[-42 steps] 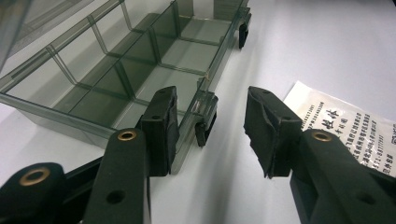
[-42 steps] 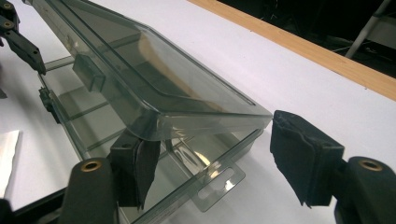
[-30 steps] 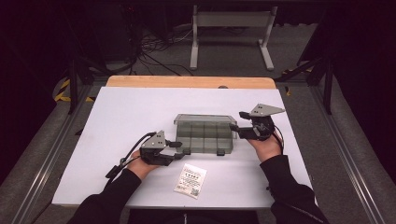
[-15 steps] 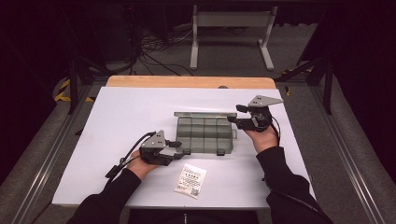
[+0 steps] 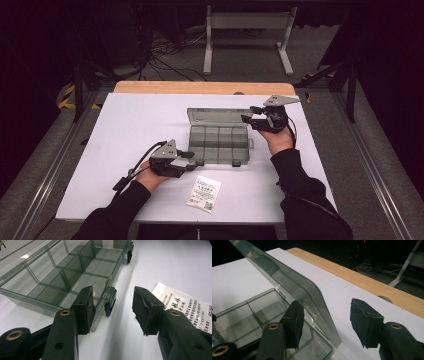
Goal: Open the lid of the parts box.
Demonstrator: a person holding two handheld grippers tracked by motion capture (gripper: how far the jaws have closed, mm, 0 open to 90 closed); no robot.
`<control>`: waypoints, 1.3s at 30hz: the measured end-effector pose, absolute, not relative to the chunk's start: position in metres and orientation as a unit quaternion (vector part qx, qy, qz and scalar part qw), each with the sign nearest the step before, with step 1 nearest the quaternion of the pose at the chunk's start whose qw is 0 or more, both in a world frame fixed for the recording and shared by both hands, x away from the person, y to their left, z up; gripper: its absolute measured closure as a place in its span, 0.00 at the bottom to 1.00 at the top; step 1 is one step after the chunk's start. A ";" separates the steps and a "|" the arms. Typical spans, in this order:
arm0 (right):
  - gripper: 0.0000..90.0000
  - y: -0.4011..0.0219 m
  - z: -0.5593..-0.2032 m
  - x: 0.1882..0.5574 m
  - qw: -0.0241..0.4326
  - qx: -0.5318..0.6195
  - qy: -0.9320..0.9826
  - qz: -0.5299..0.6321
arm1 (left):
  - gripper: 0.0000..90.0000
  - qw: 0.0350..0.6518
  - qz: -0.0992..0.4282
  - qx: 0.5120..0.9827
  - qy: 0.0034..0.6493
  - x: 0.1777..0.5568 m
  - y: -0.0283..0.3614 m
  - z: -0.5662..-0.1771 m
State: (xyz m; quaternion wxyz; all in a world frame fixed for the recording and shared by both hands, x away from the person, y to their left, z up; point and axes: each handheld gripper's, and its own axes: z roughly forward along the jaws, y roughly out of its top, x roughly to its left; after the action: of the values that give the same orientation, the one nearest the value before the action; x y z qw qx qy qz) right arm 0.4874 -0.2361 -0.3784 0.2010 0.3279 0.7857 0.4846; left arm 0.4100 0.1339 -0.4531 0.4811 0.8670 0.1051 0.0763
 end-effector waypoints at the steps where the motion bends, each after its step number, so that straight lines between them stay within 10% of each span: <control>1: 0.51 -0.236 -0.378 0.489 0.200 0.330 0.785 0.485 | 0.58 0.482 0.075 0.866 0.106 0.410 0.134 -0.453; 39: 0.65 -0.223 -0.394 0.534 0.194 0.358 0.802 0.436 | 0.58 0.479 0.077 0.868 0.105 0.410 0.135 -0.452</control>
State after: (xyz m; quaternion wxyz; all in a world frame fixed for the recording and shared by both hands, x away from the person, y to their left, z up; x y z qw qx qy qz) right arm 0.5343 -0.2232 -0.3944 0.1939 0.3584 0.8023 0.4362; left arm 0.4095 0.1345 -0.4520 0.4788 0.8682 0.1052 0.0770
